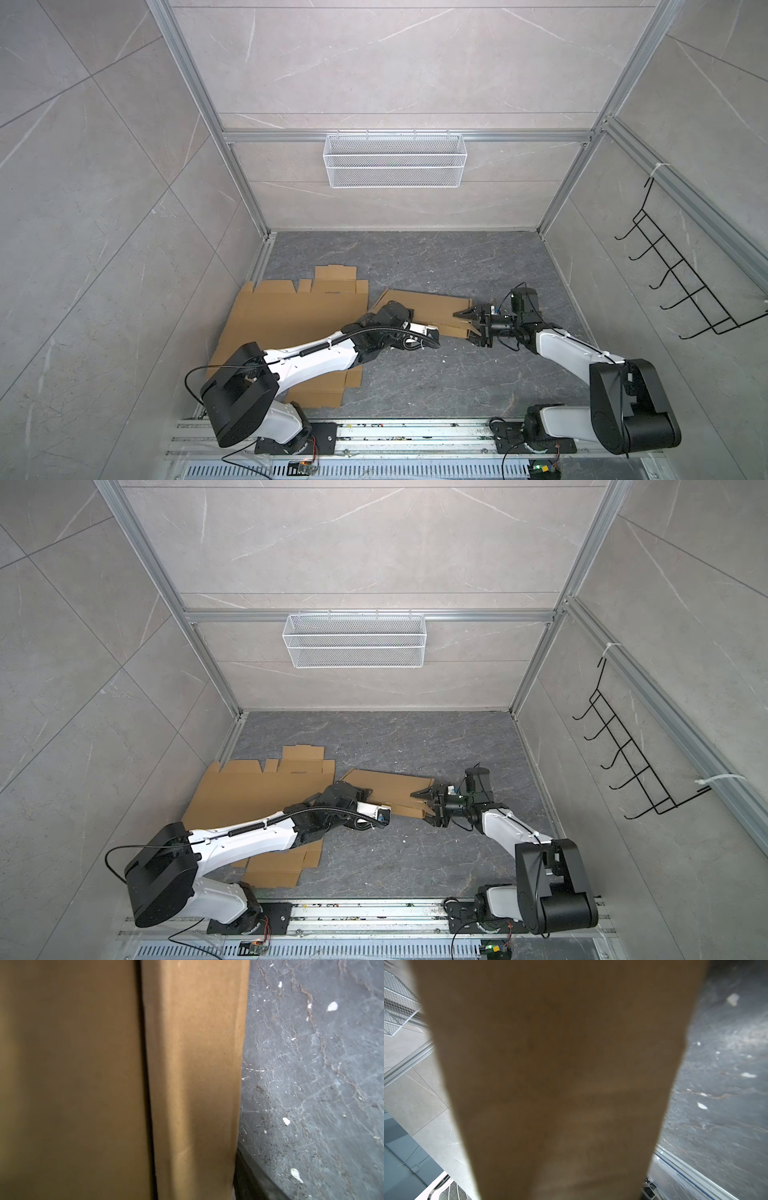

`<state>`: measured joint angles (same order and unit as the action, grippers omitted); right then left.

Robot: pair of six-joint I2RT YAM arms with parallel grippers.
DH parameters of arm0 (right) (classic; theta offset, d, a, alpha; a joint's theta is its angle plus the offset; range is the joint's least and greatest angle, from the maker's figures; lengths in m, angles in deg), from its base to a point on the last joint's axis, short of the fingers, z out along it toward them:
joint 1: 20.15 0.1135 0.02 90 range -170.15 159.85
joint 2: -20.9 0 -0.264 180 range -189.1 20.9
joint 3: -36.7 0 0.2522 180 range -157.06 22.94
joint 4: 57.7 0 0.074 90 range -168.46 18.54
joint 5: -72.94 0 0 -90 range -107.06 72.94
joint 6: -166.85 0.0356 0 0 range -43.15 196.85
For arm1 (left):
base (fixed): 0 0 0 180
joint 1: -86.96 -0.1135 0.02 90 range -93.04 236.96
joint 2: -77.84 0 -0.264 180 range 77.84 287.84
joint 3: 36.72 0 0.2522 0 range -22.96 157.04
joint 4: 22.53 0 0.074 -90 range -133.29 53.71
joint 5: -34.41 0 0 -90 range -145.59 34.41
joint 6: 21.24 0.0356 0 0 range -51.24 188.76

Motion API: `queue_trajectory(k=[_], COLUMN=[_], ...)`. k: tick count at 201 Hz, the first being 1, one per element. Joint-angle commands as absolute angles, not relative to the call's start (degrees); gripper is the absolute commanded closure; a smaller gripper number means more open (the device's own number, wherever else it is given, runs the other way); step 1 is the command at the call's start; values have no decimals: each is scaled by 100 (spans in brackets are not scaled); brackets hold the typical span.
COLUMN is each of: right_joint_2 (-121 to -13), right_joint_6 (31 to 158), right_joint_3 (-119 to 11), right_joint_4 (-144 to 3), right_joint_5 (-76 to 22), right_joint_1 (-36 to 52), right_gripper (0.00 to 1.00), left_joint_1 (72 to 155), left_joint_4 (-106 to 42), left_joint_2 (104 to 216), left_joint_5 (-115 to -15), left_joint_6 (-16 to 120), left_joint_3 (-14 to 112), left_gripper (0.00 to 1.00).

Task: Fold the paper box

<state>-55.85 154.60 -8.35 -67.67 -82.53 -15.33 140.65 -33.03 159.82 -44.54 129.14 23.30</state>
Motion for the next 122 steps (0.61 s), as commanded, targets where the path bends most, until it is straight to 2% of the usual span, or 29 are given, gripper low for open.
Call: queue_trajectory(k=[1,18,45,62,107,122], right_joint_2=[-5404,-5326,-5198,-5079,-4832,-4767], right_joint_6=[15229,15185,14851,14673,13913,13256], right_joint_3=[-1043,-1102,-1212,-1221,-1436,-1741], right_joint_4=[-7082,-7189,-7700,-7968,-8759,-9286], right_joint_5=[-8490,-8487,-8427,-8416,-8337,-8212], right_joint_1=[-1490,-1496,-1564,-1677,-1979,-2114], right_gripper=[38,35,30,27,24,23], left_joint_1=[14057,14044,14039,14013,13890,13865], left_joint_4=[-3381,-3452,-3824,-4161,-5243,-5795], left_joint_2=[15792,15787,15843,15873,15987,16061], left_joint_5=[-4352,-4355,-4379,-4364,-4511,-4605], left_joint_6=[13044,13034,12885,12764,12425,12291], left_joint_3=[2512,2528,2721,2916,3551,3880], left_gripper=[42,45,57,60,64,64])
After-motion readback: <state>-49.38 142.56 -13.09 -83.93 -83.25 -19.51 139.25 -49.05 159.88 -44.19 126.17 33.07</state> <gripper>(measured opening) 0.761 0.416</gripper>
